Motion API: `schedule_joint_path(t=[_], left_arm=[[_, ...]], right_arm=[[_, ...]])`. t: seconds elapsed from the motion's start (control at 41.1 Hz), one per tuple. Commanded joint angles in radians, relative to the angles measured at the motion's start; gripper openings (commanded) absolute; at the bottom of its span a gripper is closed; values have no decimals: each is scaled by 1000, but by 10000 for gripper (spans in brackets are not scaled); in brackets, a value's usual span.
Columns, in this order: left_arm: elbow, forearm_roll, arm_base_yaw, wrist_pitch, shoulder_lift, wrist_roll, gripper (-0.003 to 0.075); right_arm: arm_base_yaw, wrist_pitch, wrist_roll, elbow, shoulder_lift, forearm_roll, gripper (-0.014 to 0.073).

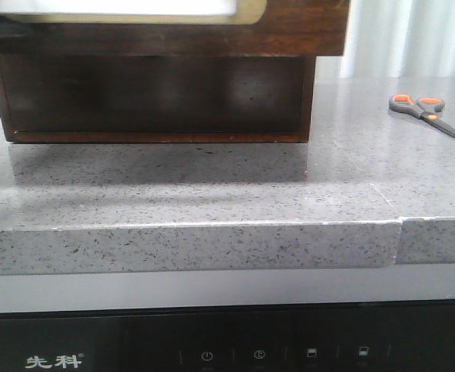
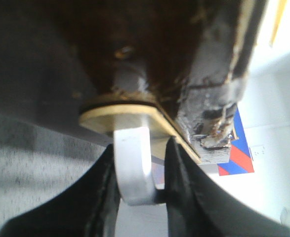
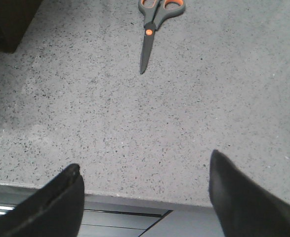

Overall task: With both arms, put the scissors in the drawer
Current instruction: 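Hook the left gripper on the white drawer handle and pull outward, then pull the drawer fully open with the left gripper and release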

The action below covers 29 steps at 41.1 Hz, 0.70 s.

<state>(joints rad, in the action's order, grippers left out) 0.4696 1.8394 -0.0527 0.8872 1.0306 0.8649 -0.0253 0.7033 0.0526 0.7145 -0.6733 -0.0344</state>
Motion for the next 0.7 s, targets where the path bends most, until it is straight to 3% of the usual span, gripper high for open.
schedule_joint_path(t=[0.0,0.122,0.292,0.34,0.681], left_arm=[[7,21,-13,140,-63,98,55],[0,19,-13,140,-70,98,160],[0,17,-13,130,-70,98,463],[0,14,-13,125,-70,98,504],[-17,-85,-13,144,-120,96,512]], right_arm=[[3,-58,8,31,-6,-15,549],[3,-58,8,31,-6,-15,549],[3,-58,8,31,-6,-15,549],[3,-58,8,31,-6,-15,549],[3,-58,8,31,-6,-15,549]])
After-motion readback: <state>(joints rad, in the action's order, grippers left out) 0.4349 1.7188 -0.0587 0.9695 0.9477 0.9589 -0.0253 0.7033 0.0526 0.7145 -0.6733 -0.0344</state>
